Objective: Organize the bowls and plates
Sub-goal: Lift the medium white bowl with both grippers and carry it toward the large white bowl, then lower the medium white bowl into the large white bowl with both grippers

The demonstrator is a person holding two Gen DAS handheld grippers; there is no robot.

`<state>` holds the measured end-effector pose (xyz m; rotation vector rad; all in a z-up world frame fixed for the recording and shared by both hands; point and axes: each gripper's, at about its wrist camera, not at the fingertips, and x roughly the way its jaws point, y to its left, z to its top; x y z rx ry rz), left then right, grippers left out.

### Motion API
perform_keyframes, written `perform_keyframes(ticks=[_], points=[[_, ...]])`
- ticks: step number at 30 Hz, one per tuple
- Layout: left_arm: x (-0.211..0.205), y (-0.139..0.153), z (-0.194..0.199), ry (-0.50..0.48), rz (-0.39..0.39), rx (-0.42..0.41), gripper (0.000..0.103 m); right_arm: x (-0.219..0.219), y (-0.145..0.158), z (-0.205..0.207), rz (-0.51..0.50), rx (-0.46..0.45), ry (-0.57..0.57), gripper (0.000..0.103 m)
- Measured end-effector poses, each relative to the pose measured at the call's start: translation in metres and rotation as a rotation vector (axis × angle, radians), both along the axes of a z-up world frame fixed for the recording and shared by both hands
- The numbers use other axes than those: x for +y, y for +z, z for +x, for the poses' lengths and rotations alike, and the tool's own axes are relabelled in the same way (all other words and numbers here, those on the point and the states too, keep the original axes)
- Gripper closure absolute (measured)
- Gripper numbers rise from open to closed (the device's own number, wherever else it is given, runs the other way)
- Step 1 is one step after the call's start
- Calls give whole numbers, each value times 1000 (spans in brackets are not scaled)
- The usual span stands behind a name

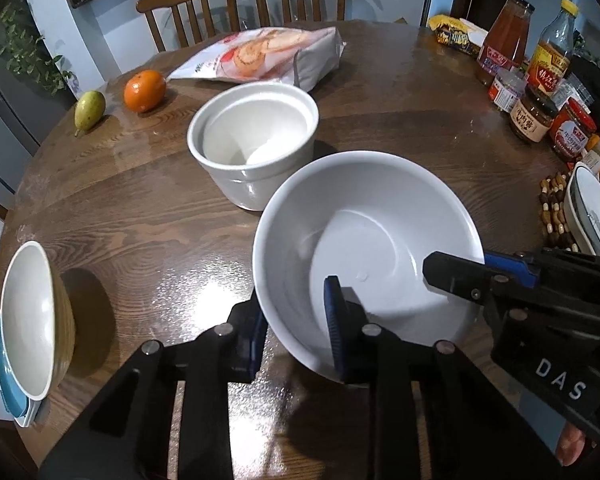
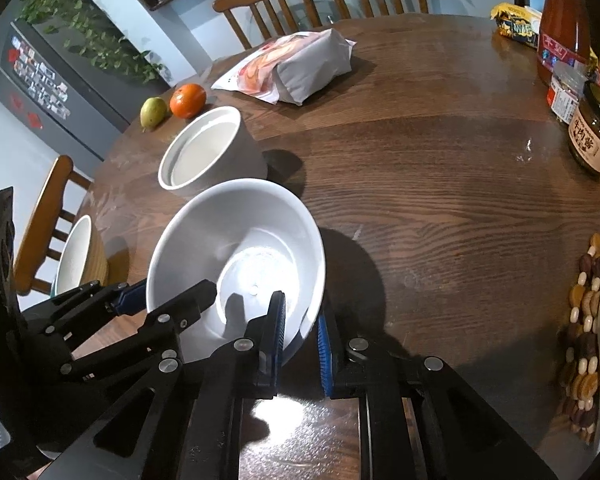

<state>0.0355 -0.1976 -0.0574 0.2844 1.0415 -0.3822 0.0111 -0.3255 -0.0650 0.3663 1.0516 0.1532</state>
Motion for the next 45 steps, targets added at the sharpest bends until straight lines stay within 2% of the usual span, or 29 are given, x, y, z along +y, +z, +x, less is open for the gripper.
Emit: perform_keyframes(ticks=[26, 35, 45], points=[[79, 55, -55, 78, -90, -120, 78, 74, 61, -45, -97, -117, 84, 86], [121, 70, -60, 134, -99, -160, 78, 108, 74, -45, -104, -152, 136, 86], [174, 77, -54, 217, -107, -181, 78, 167, 90, -31, -120, -184, 219, 86]])
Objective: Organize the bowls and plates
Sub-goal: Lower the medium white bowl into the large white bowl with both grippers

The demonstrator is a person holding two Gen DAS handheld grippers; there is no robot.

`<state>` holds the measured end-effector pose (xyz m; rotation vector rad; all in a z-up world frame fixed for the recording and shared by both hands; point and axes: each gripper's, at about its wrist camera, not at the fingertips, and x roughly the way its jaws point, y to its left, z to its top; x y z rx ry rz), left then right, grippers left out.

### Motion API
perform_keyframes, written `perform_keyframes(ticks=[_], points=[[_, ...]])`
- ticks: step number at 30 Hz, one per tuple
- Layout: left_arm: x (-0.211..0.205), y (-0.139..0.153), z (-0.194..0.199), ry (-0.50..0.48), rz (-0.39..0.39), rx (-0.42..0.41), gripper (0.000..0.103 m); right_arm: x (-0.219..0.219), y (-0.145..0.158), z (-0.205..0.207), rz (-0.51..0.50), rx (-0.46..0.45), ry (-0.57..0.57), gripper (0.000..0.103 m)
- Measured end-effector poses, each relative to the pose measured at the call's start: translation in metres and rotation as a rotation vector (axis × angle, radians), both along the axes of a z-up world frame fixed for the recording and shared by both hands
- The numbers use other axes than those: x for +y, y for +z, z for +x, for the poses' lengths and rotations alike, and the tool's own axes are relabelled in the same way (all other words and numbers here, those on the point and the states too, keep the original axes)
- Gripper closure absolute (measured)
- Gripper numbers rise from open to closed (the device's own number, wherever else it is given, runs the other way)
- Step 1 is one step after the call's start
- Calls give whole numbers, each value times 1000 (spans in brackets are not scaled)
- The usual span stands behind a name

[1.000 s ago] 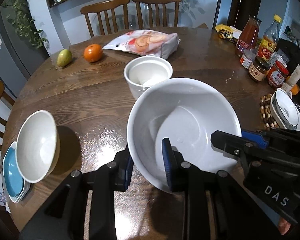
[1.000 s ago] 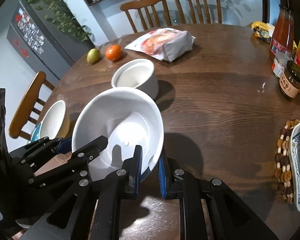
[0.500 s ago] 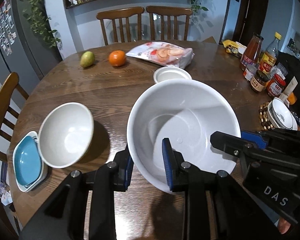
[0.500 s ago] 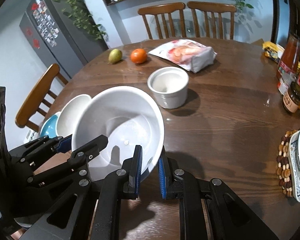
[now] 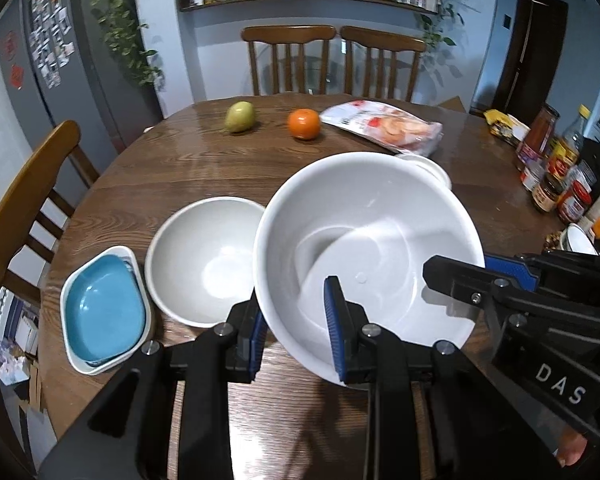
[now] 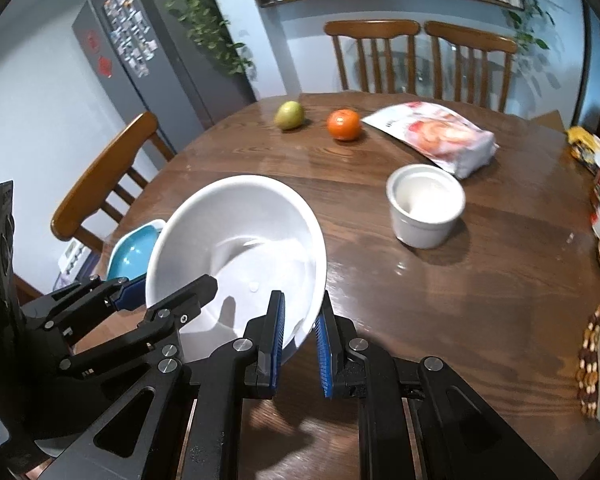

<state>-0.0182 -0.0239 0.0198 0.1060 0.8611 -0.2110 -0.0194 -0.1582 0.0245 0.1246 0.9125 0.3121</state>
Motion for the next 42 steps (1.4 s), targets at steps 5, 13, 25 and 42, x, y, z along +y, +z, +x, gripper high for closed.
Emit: perform_keyframes(ticks=[5, 13, 25, 42], points=[[26, 4, 8, 40, -3, -8, 78, 28, 3, 11, -12, -4, 38, 86], [60, 13, 33, 75, -2, -15, 78, 64, 11, 35, -15, -17, 71, 86], [85, -6, 68, 114, 1, 56, 78, 98, 1, 71, -58, 22, 86, 86], [90, -58, 90, 107, 38, 172, 78, 110, -52, 103, -62, 181, 94, 86]])
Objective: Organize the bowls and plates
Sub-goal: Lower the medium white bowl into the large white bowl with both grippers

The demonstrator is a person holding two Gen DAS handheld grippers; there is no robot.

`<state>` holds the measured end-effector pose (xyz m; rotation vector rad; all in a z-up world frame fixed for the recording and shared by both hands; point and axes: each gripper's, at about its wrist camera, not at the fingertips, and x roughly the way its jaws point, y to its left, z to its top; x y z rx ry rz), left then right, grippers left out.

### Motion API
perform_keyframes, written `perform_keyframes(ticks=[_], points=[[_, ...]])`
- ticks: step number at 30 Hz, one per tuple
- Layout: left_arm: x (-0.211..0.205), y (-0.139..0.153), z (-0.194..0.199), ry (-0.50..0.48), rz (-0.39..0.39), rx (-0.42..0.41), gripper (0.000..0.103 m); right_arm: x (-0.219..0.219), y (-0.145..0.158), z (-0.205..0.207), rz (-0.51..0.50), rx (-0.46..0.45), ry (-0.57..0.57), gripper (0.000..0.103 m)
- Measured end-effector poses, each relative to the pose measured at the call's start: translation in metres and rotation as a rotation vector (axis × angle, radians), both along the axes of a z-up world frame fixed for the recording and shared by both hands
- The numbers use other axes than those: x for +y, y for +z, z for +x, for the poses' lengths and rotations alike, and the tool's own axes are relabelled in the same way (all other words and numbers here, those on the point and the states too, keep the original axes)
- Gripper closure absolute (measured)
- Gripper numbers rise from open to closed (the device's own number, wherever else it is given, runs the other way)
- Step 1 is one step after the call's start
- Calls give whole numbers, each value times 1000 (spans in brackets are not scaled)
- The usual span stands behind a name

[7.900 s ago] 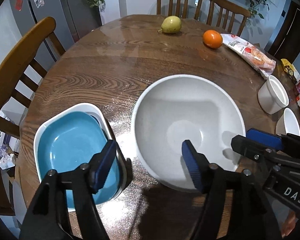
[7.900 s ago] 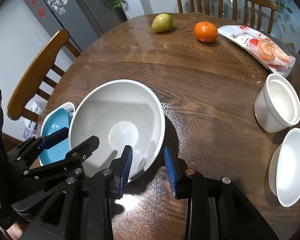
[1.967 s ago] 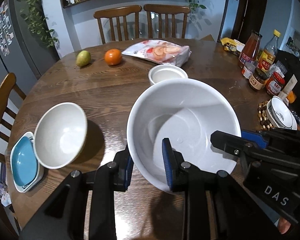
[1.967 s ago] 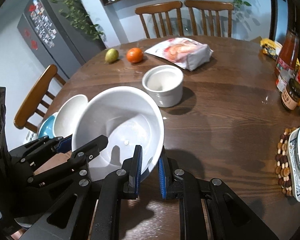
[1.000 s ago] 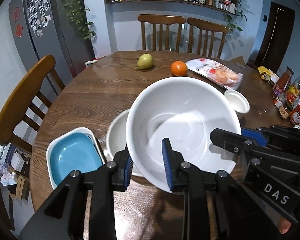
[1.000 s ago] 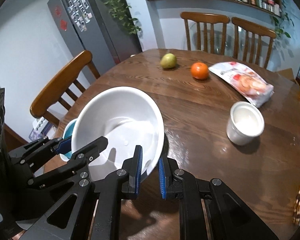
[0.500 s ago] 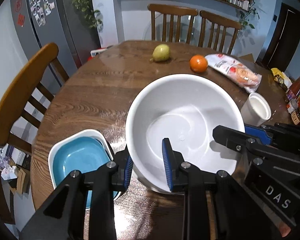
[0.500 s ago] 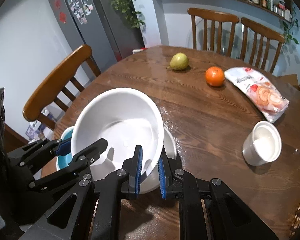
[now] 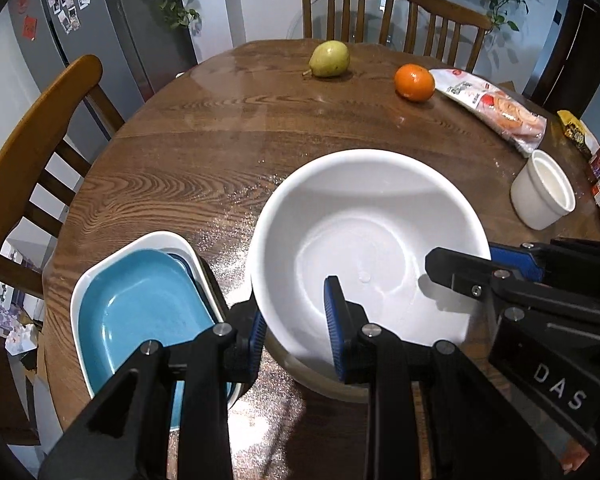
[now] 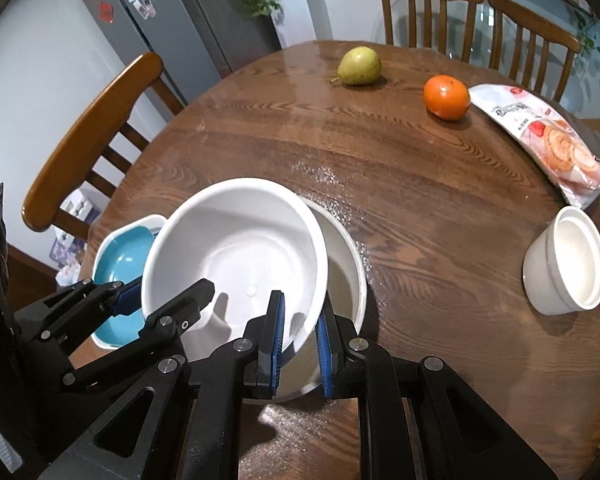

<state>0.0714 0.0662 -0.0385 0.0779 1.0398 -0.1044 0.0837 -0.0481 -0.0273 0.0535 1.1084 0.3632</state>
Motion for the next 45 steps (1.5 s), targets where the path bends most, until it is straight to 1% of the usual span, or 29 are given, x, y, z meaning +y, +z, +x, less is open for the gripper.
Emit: perform_keyframes(ticks=[6, 12, 26, 45], points=[[-3, -8, 3, -16, 16, 23, 77, 0, -8, 5, -3, 25, 5, 86], [-5, -9, 5, -32, 34, 22, 76, 0, -10, 5, -8, 36, 0, 86], [-8, -11, 4, -43, 56, 29, 76, 5, -7, 3, -65, 29, 10, 86], [-11, -13, 1, -50, 93, 22, 76, 8, -6, 0, -97, 15, 20, 86]])
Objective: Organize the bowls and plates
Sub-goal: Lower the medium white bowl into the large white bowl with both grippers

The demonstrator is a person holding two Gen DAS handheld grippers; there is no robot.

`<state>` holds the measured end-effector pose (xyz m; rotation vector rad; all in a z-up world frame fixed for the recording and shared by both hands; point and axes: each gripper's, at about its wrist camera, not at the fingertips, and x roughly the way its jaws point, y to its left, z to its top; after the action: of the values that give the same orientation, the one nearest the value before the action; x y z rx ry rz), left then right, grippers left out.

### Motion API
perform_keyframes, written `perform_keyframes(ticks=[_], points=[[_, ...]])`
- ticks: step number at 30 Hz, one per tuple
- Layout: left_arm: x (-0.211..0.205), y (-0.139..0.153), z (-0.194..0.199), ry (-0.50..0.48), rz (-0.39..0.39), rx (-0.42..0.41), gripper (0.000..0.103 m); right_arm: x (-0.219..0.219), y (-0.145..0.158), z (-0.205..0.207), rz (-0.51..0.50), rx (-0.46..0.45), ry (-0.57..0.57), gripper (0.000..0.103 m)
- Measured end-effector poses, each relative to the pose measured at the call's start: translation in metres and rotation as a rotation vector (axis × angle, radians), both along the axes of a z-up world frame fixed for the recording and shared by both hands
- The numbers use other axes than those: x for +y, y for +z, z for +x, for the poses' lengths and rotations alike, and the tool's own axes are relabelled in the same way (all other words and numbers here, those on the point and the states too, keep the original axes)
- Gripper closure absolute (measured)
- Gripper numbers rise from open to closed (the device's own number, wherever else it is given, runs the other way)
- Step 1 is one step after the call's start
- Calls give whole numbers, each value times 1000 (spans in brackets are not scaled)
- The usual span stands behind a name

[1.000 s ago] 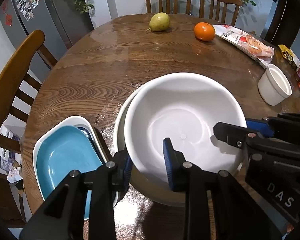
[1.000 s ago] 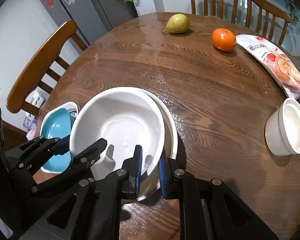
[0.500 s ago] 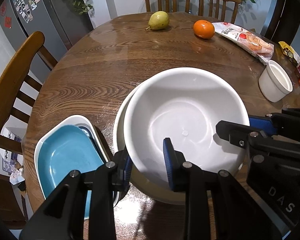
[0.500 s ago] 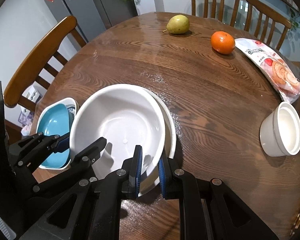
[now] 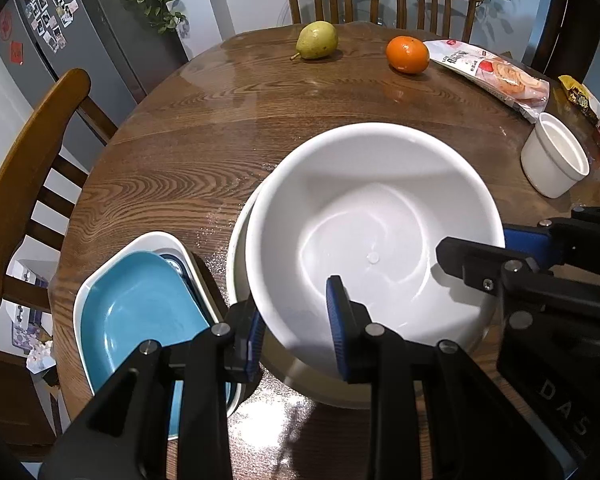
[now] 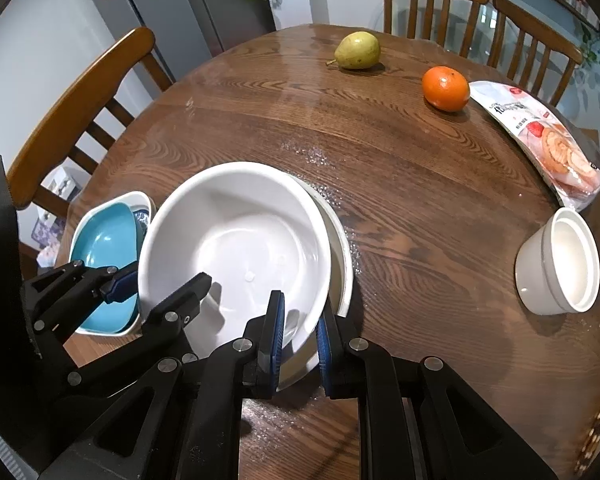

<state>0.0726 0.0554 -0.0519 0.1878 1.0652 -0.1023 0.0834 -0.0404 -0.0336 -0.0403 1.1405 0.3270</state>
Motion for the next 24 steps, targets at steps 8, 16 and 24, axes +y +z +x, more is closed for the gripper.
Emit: perform_keyframes(ticks=[8, 16, 24], points=[[-1, -1, 1, 1, 9, -3, 76, 1, 0, -1, -3, -4, 0, 86], [-1, 0, 2, 2, 14, -6, 76, 1, 0, 0, -21, -12, 3, 86], [-1, 0, 2, -2, 20, -6, 75, 3, 0, 0, -30, -15, 3, 86]])
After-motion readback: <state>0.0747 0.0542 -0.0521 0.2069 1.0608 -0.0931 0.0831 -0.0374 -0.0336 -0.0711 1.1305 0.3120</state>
